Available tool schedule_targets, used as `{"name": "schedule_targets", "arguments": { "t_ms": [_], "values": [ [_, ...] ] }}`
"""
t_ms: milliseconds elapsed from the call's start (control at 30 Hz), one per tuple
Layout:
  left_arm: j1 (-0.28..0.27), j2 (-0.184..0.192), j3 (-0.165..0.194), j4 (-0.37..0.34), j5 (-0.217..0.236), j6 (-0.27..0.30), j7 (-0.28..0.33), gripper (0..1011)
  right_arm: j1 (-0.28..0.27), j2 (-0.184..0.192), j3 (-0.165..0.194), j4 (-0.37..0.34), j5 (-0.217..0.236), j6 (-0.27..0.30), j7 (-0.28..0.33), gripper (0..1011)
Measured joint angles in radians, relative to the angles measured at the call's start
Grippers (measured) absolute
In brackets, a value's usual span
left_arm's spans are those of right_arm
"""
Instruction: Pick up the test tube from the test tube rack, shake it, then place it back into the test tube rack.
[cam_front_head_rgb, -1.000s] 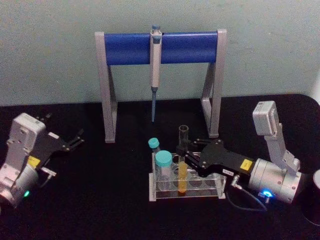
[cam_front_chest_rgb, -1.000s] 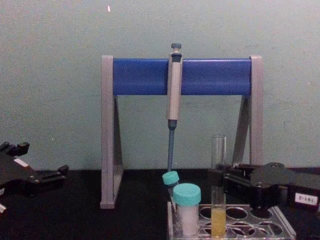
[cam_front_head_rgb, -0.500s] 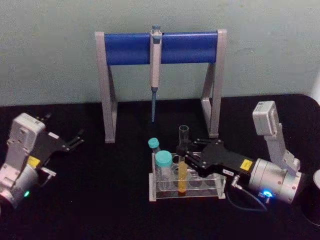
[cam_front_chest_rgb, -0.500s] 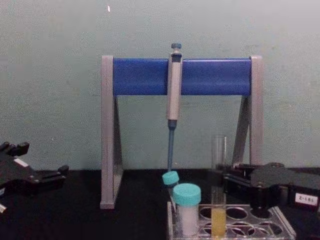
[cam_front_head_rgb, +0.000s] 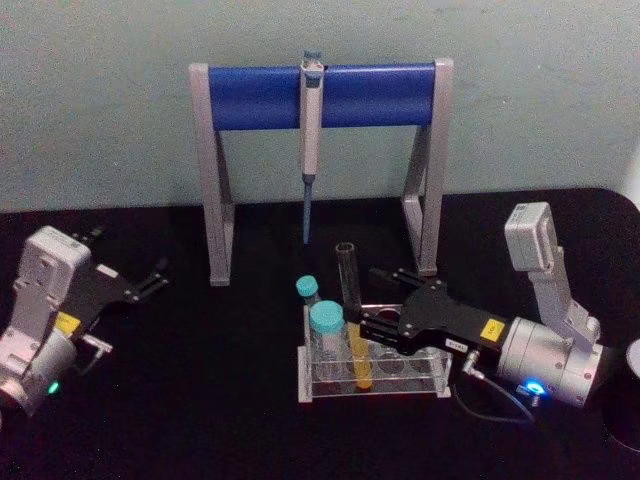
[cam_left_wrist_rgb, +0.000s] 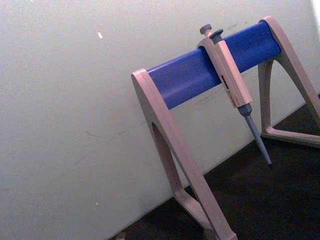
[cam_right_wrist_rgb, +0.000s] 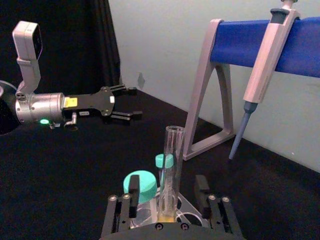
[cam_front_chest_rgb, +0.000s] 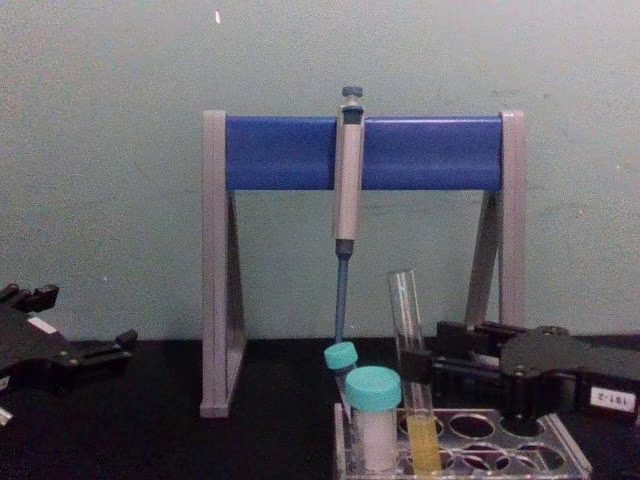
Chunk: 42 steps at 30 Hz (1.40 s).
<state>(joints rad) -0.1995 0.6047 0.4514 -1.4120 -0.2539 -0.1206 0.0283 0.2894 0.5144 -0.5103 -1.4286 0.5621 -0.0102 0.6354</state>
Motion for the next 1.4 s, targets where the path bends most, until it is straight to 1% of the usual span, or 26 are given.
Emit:
{"name": "schedule_targets", "arguments": {
  "t_ms": [33, 67, 133, 167, 200, 233, 267, 333, 367, 800, 967, 1067, 1100, 1200, 1233, 1300, 1333, 1400],
  "values": [
    [0.0, 0.0, 0.0, 0.0, 0.0, 0.0, 0.0, 1001, 0.0, 0.0, 0.0, 0.0, 0.0, 0.0, 0.0, 686],
    [0.0, 0.0, 0.0, 0.0, 0.0, 0.0, 0.0, 1001, 0.0, 0.0, 0.0, 0.0, 0.0, 0.0, 0.0, 741],
    [0.0, 0.0, 0.0, 0.0, 0.0, 0.0, 0.0, 1001, 0.0, 0.0, 0.0, 0.0, 0.0, 0.0, 0.0, 797],
    [0.0, 0.0, 0.0, 0.0, 0.0, 0.0, 0.0, 1001, 0.0, 0.0, 0.0, 0.0, 0.0, 0.0, 0.0, 842],
    [0.0, 0.0, 0.0, 0.0, 0.0, 0.0, 0.0, 1001, 0.0, 0.0, 0.0, 0.0, 0.0, -0.001, 0.0, 860],
    [0.0, 0.0, 0.0, 0.0, 0.0, 0.0, 0.0, 1001, 0.0, 0.0, 0.0, 0.0, 0.001, -0.001, 0.0, 908],
    [0.0, 0.0, 0.0, 0.0, 0.0, 0.0, 0.0, 1001, 0.0, 0.0, 0.0, 0.0, 0.001, -0.001, 0.0, 908],
    [0.0, 0.0, 0.0, 0.0, 0.0, 0.0, 0.0, 1001, 0.0, 0.0, 0.0, 0.0, 0.001, -0.001, 0.0, 957],
    [0.0, 0.0, 0.0, 0.0, 0.0, 0.0, 0.0, 1001, 0.0, 0.0, 0.0, 0.0, 0.001, -0.001, 0.0, 999],
    [0.0, 0.0, 0.0, 0.0, 0.0, 0.0, 0.0, 1001, 0.0, 0.0, 0.0, 0.0, 0.002, -0.002, 0.0, 1000],
    [0.0, 0.0, 0.0, 0.0, 0.0, 0.0, 0.0, 1001, -0.004, -0.002, 0.013, -0.014, 0.013, -0.03, 0.011, 1000],
    [0.0, 0.0, 0.0, 0.0, 0.0, 0.0, 0.0, 1001, -0.013, -0.001, 0.033, -0.039, 0.024, -0.07, 0.015, 1000],
    [0.0, 0.0, 0.0, 0.0, 0.0, 0.0, 0.0, 1001, -0.013, -0.001, 0.033, -0.039, 0.024, -0.07, 0.015, 1000],
    [0.0, 0.0, 0.0, 0.0, 0.0, 0.0, 0.0, 1001, -0.026, -0.001, 0.056, -0.064, 0.031, -0.104, 0.007, 1000],
    [0.0, 0.0, 0.0, 0.0, 0.0, 0.0, 0.0, 1001, -0.037, -0.003, 0.072, -0.078, 0.03, -0.124, -0.012, 1000],
    [0.0, 0.0, 0.0, 0.0, 0.0, 0.0, 0.0, 1001, -0.049, -0.007, 0.089, -0.091, 0.028, -0.143, -0.038, 1000],
    [0.0, 0.0, 0.0, 0.0, 0.0, 0.0, 0.0, 1001, -0.063, -0.014, 0.108, -0.104, 0.016, -0.161, -0.071, 1000],
    [0.0, 0.0, 0.0, 0.0, 0.0, 0.0, 0.0, 1001, -0.077, -0.021, 0.127, -0.115, 0.004, -0.177, -0.105, 1000]
  ]
}}
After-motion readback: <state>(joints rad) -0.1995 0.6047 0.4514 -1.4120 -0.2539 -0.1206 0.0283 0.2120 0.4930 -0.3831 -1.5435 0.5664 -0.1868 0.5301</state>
